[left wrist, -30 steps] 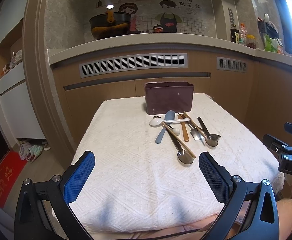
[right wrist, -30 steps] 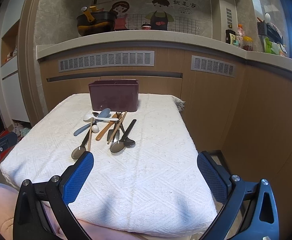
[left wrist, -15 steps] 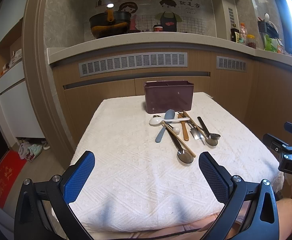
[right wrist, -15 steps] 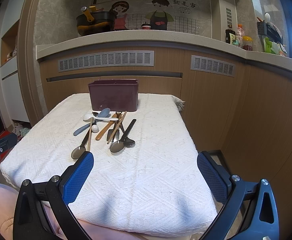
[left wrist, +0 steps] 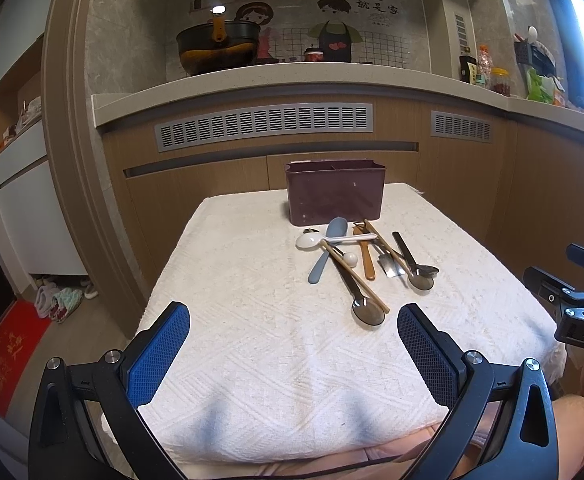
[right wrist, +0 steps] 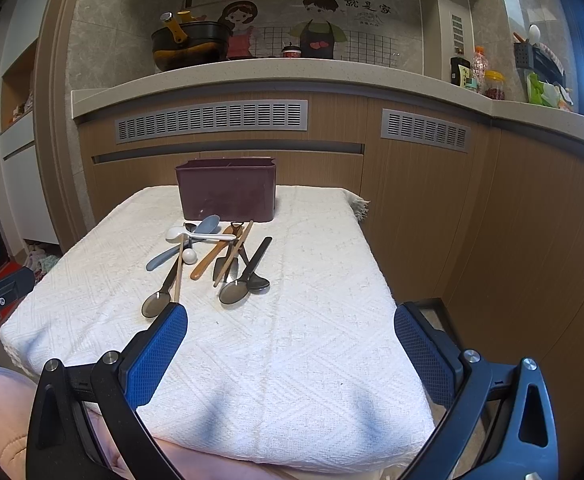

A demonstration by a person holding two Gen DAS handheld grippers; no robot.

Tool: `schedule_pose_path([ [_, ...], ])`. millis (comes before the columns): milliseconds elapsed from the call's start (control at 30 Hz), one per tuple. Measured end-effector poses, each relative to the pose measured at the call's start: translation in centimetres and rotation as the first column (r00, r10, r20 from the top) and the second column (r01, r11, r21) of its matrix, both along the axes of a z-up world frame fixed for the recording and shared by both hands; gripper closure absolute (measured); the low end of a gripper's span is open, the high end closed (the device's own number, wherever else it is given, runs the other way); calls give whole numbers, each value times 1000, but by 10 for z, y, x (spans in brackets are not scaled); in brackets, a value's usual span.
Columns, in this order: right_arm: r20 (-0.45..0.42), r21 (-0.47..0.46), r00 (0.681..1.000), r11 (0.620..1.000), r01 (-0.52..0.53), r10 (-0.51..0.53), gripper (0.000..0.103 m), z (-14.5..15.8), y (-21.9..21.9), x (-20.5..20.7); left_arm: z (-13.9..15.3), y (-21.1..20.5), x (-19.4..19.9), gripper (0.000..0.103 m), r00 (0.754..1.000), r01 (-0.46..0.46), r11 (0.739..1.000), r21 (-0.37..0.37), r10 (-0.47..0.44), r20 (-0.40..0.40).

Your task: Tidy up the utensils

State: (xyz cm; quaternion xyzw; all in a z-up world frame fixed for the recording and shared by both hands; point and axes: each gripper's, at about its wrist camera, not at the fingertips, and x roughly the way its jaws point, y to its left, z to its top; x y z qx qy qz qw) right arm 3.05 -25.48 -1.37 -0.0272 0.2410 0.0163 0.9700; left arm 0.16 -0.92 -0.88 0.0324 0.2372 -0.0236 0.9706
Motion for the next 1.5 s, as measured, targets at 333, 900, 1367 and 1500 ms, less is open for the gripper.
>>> schedule_pose_path([
  [333,-3,-6,1000,1000,-3,3,0,-2,2,1,2,1,-1,0,1000,-5,1000,5,5,-4],
  [900,-3,-78,1000,997,-14,14,0,10,6,34,20,-1,59,0,995,89,996,-31,-90,-51],
  [1367,-131,-187,990,979,-81,57,0,-9,24,154,-11,1,178,0,979,89,992,-92,-104,-174],
  [1500,-205,-187,975,975,-122,83,0,-23,31,186,-24,16,208,0,975,17,994,-111,-41,-220],
])
